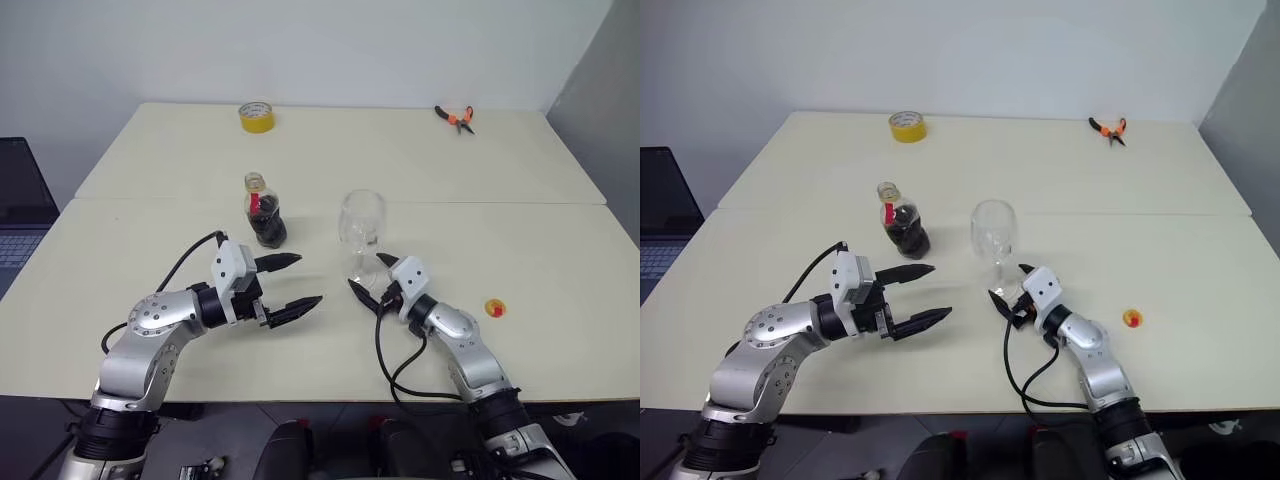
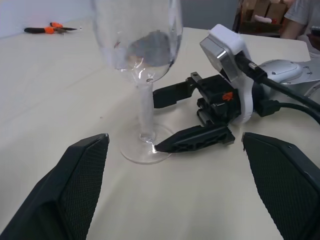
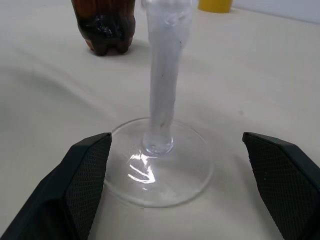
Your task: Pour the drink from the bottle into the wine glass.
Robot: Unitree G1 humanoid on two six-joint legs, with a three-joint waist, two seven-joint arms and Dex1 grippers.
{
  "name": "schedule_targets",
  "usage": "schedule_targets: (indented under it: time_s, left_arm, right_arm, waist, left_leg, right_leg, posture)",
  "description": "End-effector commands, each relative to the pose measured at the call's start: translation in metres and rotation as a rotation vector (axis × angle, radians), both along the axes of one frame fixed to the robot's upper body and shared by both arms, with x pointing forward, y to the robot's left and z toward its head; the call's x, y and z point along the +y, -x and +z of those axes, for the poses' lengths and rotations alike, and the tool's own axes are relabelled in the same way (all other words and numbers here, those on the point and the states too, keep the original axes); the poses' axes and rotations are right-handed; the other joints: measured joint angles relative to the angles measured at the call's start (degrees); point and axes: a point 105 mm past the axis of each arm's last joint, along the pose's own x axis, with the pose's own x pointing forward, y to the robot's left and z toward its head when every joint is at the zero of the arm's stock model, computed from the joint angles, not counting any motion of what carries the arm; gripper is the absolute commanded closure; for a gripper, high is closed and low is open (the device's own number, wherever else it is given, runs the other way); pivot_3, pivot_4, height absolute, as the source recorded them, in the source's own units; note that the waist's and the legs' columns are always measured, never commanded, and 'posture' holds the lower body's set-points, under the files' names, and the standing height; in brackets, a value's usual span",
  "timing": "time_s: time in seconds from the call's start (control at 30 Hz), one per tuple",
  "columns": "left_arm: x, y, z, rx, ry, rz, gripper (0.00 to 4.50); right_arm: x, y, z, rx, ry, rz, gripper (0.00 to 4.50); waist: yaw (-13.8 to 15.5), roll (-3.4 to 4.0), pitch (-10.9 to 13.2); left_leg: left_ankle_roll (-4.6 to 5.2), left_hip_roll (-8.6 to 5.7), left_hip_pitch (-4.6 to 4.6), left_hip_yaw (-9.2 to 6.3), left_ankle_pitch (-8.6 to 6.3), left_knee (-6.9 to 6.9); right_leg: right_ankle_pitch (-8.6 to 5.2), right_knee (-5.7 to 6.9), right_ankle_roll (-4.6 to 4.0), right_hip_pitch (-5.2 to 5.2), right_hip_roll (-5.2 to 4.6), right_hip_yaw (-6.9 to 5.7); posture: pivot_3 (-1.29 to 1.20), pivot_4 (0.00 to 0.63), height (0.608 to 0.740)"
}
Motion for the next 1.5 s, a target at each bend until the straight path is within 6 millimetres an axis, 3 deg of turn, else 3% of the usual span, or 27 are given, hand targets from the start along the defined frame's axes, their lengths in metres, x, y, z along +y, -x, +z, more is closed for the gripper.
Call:
schedule_targets:
  time_s: [0.03, 0.23, 0.37, 0.6, 0.77, 0.87, 1.0, 1.5]
  left_arm:
    - [0.001, -0.002, 0.009, -0.055, 0.02, 0.023, 0.0]
    - [0.003, -0.005, 0.01, -0.057, 0.043, 0.067, 0.0]
    - [0.008, -0.003, 0.008, -0.046, 0.059, 0.125, 0.0]
    - [0.018, -0.001, 0.006, -0.061, 0.119, 0.279, 0.0]
    - [0.052, -0.011, 0.009, -0.205, 0.152, 0.627, 0.0]
    - [0.054, -0.016, -0.006, -0.13, 0.139, 0.689, 0.0]
    - [0.059, -0.035, -0.005, -0.168, 0.088, 0.799, 0.0]
    - [0.045, -0.089, -0.005, -0.194, 0.033, 0.808, 0.0]
  right_arm:
    - [-0.001, 0.008, 0.028, -0.054, -0.042, 0.032, 0.02]
    - [-0.009, 0.025, 0.038, -0.029, -0.031, 0.064, 0.02]
    - [-0.028, 0.055, 0.04, 0.027, 0.024, 0.124, 0.02]
    - [-0.052, 0.079, 0.074, -0.039, -0.03, 0.09, 0.02]
    - [-0.043, 0.105, 0.092, -0.008, -0.104, 0.182, 0.02]
    - [-0.041, 0.106, 0.091, 0.013, -0.109, 0.193, 0.02]
    - [-0.041, 0.102, 0.092, 0.015, -0.12, 0.185, 0.02]
    - [-0.023, 0.11, 0.115, -0.091, -0.111, 0.262, 0.02]
  waist:
    - [0.0, 0.0, 0.0]
    - [0.0, 0.0, 0.0]
    - [0.2, 0.0, 0.0]
    - [0.1, -0.01, 0.0]
    - [0.2, -0.01, 0.0]
    - [0.2, -0.09, 0.0]
    - [0.5, -0.1, 0.0]
    - [1.4, -0.12, 0.0]
  left_leg:
    - [0.0, 0.0, 0.0, 0.0, 0.0, -0.01]
    - [0.0, 0.0, -0.01, -0.01, 0.0, -0.01]
    - [0.0, -0.01, -0.07, -0.05, -0.01, -0.02]
    - [0.01, 0.02, -0.03, -0.1, -0.01, -0.03]
    - [0.01, 0.0, -0.06, -0.12, -0.01, -0.03]
    - [0.01, -0.01, -0.06, -0.12, -0.02, -0.02]
    - [0.02, -0.02, -0.03, -0.14, -0.01, -0.01]
    - [0.01, -0.04, -0.06, -0.14, -0.01, 0.01]
  right_leg:
    - [0.0, 0.0, 0.0, 0.0, 0.0, 0.0]
    - [0.0, -0.03, 0.0, 0.01, 0.0, 0.0]
    - [0.0, -0.17, 0.01, 0.03, -0.01, -0.04]
    - [0.0, -0.18, 0.02, 0.08, 0.0, -0.1]
    - [0.0, -0.23, 0.02, 0.1, -0.01, -0.09]
    - [0.0, -0.26, 0.02, 0.12, -0.02, -0.11]
    - [0.0, -0.25, 0.03, 0.16, -0.01, -0.16]
    - [0.01, -0.25, 0.03, 0.13, 0.0, -0.17]
  posture:
    - [0.0, 0.15, 0.74]
    - [0.0, 0.15, 0.74]
    - [0.0, 0.15, 0.74]
    - [0.0, 0.15, 0.74]
    - [0.0, 0.15, 0.74]
    - [0.0, 0.15, 0.74]
    - [0.0, 0.15, 0.74]
    - [0.0, 0.15, 0.74]
